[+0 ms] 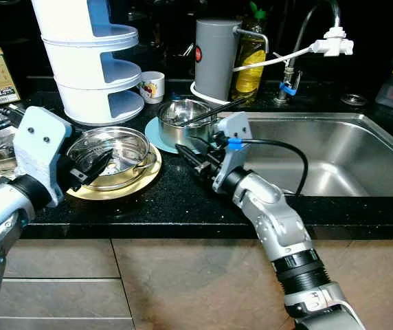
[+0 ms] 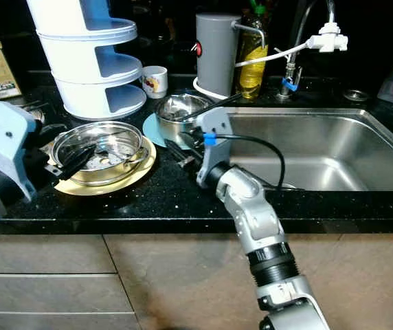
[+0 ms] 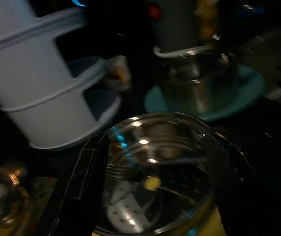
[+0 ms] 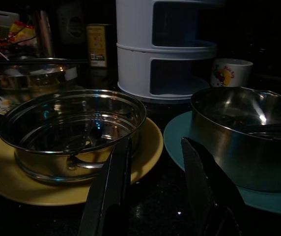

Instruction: Kitchen organization

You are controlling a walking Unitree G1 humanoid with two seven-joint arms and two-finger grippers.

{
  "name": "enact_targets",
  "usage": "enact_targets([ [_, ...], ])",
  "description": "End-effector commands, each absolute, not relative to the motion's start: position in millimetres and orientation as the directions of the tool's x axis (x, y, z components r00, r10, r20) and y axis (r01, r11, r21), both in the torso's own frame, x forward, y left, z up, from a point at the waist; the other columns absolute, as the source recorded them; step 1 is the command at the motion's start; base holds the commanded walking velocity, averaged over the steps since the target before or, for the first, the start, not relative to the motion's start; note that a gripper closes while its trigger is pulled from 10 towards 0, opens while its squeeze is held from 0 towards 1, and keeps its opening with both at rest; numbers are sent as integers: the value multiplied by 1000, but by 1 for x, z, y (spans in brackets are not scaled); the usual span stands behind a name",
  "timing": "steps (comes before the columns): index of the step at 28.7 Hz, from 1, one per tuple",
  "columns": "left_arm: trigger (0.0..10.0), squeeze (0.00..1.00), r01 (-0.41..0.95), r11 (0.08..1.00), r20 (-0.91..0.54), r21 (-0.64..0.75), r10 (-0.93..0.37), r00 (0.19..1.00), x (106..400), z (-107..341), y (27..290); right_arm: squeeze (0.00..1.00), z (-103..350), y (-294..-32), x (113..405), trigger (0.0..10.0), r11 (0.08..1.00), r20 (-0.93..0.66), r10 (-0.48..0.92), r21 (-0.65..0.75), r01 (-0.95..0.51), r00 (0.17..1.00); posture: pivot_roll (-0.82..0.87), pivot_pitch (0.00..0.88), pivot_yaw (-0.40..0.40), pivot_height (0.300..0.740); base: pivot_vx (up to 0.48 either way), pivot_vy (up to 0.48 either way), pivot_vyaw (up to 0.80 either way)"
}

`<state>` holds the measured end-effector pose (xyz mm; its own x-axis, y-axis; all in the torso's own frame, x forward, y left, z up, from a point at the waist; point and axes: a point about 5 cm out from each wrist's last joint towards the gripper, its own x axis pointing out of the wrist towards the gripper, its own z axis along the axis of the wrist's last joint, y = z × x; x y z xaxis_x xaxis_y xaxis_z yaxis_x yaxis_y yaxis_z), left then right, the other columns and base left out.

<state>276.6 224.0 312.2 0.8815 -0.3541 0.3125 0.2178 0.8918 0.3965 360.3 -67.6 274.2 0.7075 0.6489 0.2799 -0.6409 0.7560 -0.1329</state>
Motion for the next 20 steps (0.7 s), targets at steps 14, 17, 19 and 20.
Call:
enact_targets([
  [14,10000,0,133,911,377,390,-290,880,279,327,235,0,281,-67,355,10000,796,342,590,-94,-598,732,91,272,-31,740,0,0,0],
  [17,10000,0,131,909,381,396,-292,877,278,330,236,0,282,-68,355,10000,800,347,582,-86,-593,735,91,276,-33,740,0,0,0],
  [19,10000,0,134,906,383,402,-300,874,277,332,236,0,283,-69,356,10000,805,354,575,-81,-588,738,92,277,-34,740,0,0,0],
  [20,10000,0,139,903,384,407,-307,871,276,333,236,0,283,-69,356,10000,807,358,571,-78,-585,739,91,278,-34,740,0,0,0],
])
